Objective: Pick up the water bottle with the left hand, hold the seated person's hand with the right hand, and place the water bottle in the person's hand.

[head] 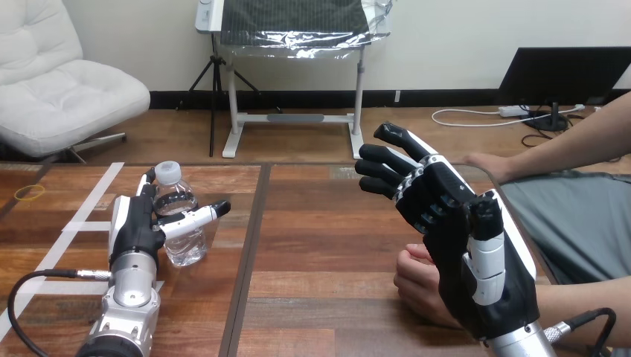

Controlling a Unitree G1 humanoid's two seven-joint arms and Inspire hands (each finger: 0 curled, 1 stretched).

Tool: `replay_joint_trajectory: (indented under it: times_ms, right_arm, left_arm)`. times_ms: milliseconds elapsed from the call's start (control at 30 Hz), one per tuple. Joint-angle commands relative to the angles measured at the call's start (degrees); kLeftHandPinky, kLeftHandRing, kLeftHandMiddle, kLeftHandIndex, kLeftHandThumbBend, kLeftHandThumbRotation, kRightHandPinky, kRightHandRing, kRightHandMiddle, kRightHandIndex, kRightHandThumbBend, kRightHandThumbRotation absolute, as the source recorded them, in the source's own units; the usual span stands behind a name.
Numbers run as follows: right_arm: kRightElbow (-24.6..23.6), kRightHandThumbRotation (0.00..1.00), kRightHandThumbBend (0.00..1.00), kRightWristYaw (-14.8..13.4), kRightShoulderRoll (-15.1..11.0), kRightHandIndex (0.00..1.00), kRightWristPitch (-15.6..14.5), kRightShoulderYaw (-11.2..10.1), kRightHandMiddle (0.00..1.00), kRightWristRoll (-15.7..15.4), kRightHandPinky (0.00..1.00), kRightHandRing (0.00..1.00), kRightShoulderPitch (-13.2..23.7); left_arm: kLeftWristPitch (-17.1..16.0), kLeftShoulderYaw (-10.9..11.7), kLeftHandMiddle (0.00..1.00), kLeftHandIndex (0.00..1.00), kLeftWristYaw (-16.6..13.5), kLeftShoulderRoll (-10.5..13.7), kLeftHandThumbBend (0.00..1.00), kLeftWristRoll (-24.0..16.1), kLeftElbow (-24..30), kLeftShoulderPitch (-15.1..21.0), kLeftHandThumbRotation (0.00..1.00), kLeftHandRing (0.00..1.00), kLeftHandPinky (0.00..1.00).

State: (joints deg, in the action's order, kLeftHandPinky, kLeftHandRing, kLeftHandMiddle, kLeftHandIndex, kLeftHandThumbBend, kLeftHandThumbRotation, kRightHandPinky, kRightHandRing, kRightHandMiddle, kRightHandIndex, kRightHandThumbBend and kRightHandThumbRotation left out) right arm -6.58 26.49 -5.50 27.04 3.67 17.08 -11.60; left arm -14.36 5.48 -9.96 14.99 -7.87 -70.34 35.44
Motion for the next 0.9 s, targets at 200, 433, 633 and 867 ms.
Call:
replay_joint_trajectory:
  times_ms: [200,433,633,867]
  right_arm:
    - [-2.40,1.00,0.76,0.28,-0.10,0.87,0.60,-0.15,0.83,0.93,0.81,0.83,2.17]
    - [-2.50,1.00,0.77,0.14,-0.09,0.87,0.60,-0.17,0.83,0.74,0.81,0.83,2.10]
    - [-2.65,1.00,0.77,0.18,-0.13,0.87,0.63,-0.17,0.83,0.78,0.81,0.82,2.03]
    - [-2.59,1.00,0.76,0.51,-0.21,0.87,1.05,-0.23,0.84,0.98,0.81,0.83,2.11]
  left_arm:
    - [0.95,-0.08,0.94,0.96,0.02,0.34,0.95,0.59,-0.44,5.42,0.25,0.92,0.85]
    - [2.40,-0.33,0.94,0.95,-0.16,0.31,0.96,0.46,-0.56,5.95,0.26,0.91,0.82]
    - [5.00,-0.85,0.94,0.94,-0.90,0.11,0.96,-0.07,-0.77,6.89,0.23,0.91,0.80]
    - [6.66,-1.31,0.88,0.86,-2.12,-0.06,0.93,-0.54,-1.01,7.43,0.18,0.85,0.71]
